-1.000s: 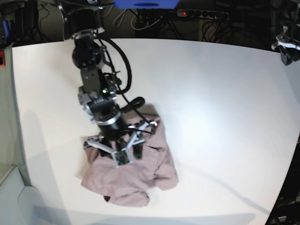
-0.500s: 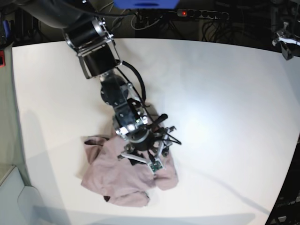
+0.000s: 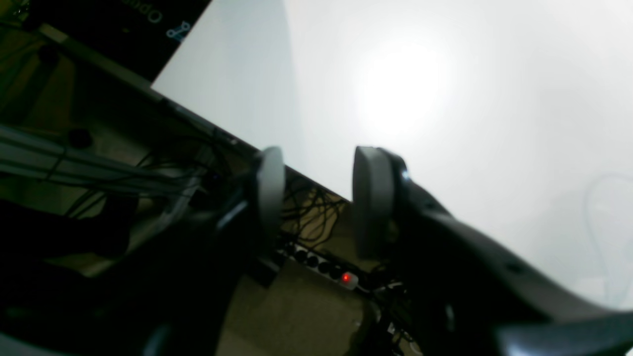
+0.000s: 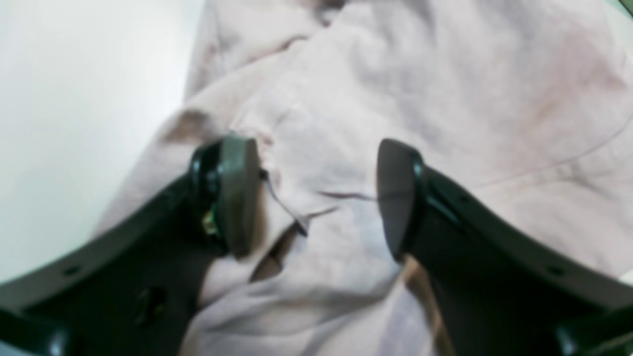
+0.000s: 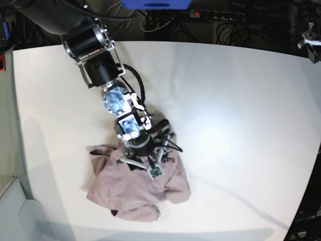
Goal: Layout the t-shirt on the table in an organized manner, then fold the t-shirt properly
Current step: 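Regrasp the t-shirt with the right gripper and pull it outward to spread, then grasp a t-shirt edge with the left gripper and pull it away from the right gripper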
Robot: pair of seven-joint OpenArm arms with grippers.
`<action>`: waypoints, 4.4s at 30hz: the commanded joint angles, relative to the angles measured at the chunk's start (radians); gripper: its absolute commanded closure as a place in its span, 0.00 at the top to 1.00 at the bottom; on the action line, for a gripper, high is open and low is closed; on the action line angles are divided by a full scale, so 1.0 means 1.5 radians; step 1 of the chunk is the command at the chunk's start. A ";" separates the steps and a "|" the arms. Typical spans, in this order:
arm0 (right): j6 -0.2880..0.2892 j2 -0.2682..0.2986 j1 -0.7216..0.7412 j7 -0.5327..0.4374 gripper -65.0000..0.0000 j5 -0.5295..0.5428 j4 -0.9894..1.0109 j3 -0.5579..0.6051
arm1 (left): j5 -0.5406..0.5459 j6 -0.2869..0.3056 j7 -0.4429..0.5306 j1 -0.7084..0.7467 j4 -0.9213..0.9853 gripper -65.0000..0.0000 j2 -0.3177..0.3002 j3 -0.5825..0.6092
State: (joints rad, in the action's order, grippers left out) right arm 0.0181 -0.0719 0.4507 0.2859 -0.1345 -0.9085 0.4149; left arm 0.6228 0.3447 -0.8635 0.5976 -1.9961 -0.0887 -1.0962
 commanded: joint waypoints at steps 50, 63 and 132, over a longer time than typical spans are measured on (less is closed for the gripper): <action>-0.006 0.017 -0.465 0.118 0.00 0.022 -0.637 -0.527 | 0.008 0.002 0.014 -0.137 -0.015 0.35 -0.009 -0.002; -0.006 0.036 -0.537 0.122 0.16 0.066 -0.606 -0.530 | 0.006 0.002 -0.102 -0.317 -0.012 0.65 -0.023 0.108; -0.005 0.036 -0.652 0.123 0.48 0.064 -0.707 -0.530 | -0.365 -0.101 0.510 -0.824 1.078 0.13 0.146 0.615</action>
State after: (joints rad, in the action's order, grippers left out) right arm 0.0105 -0.0223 -0.5156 0.4934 -0.0368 -1.9549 -0.3729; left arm 0.0788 0.1974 -0.0849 -0.6201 -0.3740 0.1246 -0.1749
